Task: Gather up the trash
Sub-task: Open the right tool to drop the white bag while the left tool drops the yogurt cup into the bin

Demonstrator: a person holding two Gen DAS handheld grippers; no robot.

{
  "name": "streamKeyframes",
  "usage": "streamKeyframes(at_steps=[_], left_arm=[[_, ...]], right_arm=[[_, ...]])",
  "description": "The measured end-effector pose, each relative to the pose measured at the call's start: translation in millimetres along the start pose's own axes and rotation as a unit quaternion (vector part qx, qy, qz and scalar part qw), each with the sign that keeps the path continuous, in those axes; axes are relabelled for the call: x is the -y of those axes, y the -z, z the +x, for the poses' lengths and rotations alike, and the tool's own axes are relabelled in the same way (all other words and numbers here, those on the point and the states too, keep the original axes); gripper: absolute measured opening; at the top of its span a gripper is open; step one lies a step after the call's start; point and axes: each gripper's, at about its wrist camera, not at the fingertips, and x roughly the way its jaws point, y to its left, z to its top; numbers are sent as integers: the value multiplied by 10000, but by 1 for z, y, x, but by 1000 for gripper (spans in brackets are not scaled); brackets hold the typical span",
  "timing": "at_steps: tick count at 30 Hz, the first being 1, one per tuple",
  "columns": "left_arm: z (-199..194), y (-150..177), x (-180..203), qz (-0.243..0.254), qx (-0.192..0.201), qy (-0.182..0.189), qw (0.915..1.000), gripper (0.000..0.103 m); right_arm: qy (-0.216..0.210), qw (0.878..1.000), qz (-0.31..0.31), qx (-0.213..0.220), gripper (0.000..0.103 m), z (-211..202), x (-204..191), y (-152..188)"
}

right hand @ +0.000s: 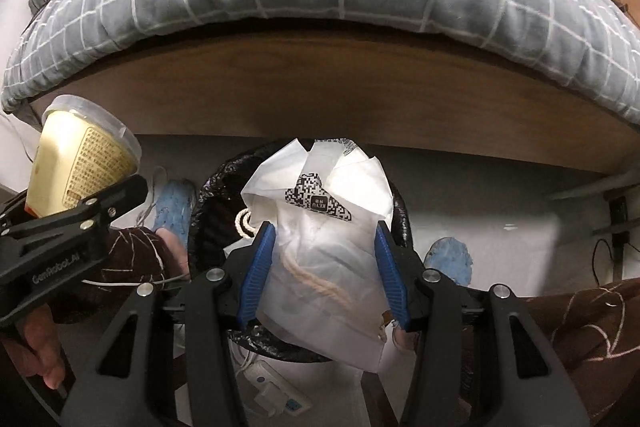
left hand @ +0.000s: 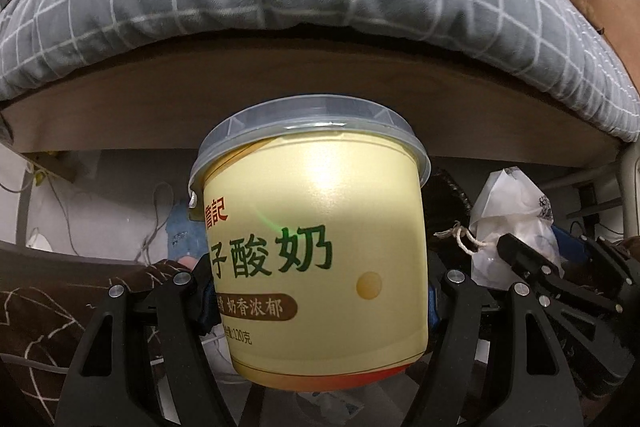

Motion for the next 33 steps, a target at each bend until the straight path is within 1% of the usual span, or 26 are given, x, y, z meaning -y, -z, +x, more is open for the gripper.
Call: streamKeyframes(at_steps=[2,6,9,12,13,14,15,16,17,18,20,23,25,29,33], left_arm=[[5,-1,-3,7,-26,-40,10000,70],[12,2,-17,-210,-106,-72,9997,70],[14,2,-19,-269,-113,-96,9995,70],[16,1,-16,-296,-102,-99,9995,70],[16,0,-14,-278,-87,-100,9995,70],[16,-1,-12,-250,-73,-105,9996,70],[16,-1,-10,-205,-56,-140,9997,70],[13,-1,-10,-173,-46,-171,9997,70],[11,1,-10,-158,-48,-174,9997,70],[9,3,-8,-154,-60,-151,9997,70],[6,6,-4,-101,-62,-130,9998,70],[9,6,3,-34,-69,-95,9999,70],[12,6,10,11,-99,-67,9999,70],[12,3,25,132,-106,3,9999,70],[14,0,43,191,-151,106,9996,70]], right_arm=[[-2,10000,-79,-19,50,6,-5,-4],[-34,9998,-149,-101,50,18,-10,-7],[-73,9995,-274,-154,50,23,-17,-11],[-59,9992,-354,-175,53,26,-21,-11],[-28,9992,-359,-150,56,26,-22,-12],[-7,9993,-358,-121,63,25,-21,-13],[28,9993,-357,-84,67,24,-21,-13],[84,9994,-334,-33,74,23,-21,-12],[130,9994,-314,-14,78,22,-18,-13],[162,9994,-301,-10,79,21,-17,-12],[278,9993,-238,0,86,21,-11,-13],[470,9988,-97,108,92,15,0,-10],[568,9982,-41,212,94,12,5,-14],[668,9972,43,346,95,1,20,-18],[773,9960,208,394,95,-4,37,-18]])
